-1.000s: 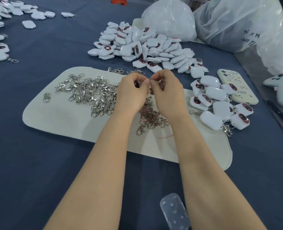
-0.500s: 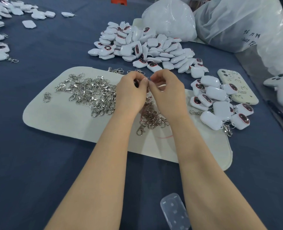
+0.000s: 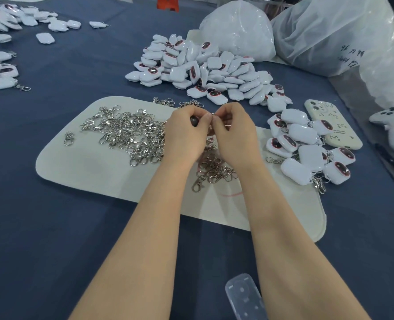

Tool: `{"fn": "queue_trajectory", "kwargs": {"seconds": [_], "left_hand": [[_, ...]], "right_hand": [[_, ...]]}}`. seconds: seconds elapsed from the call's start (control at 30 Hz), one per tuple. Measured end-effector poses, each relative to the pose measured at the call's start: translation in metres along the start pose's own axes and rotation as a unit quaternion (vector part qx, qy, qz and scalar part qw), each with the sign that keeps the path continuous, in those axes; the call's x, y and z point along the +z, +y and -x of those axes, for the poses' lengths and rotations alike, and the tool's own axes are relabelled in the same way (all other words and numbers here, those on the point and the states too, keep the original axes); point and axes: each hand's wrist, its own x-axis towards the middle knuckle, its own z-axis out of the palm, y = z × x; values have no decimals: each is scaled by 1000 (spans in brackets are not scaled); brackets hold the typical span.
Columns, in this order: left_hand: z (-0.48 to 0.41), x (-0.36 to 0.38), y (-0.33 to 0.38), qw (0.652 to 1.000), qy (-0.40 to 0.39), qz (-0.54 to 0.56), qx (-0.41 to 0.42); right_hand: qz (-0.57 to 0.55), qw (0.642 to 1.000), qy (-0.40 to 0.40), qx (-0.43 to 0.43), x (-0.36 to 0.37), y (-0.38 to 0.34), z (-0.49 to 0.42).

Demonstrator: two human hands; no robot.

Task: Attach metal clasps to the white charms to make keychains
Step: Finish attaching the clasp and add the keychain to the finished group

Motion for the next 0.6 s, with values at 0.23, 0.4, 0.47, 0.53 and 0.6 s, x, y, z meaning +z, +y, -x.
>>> {"fn": "queue_trajectory", "kwargs": {"seconds": [0.23, 0.4, 0.47, 0.53, 0.6], "left_hand": [[0, 2, -2, 999, 2, -44, 9], [1, 1, -2, 998, 18, -53, 8], [1, 1, -2, 998, 24, -61, 10], [1, 2, -3, 997, 28, -65, 11], [1, 2, -3, 997, 32, -65, 9]], "right_hand": [[-38, 999, 7, 9, 0, 2, -2], [-45, 999, 2, 1, 0, -1, -1], [-37, 999, -3, -2, 0, -1, -1], [-29, 1000, 0, -11, 0, -1, 0], [-24, 999, 8, -20, 0, -2, 0]]}}
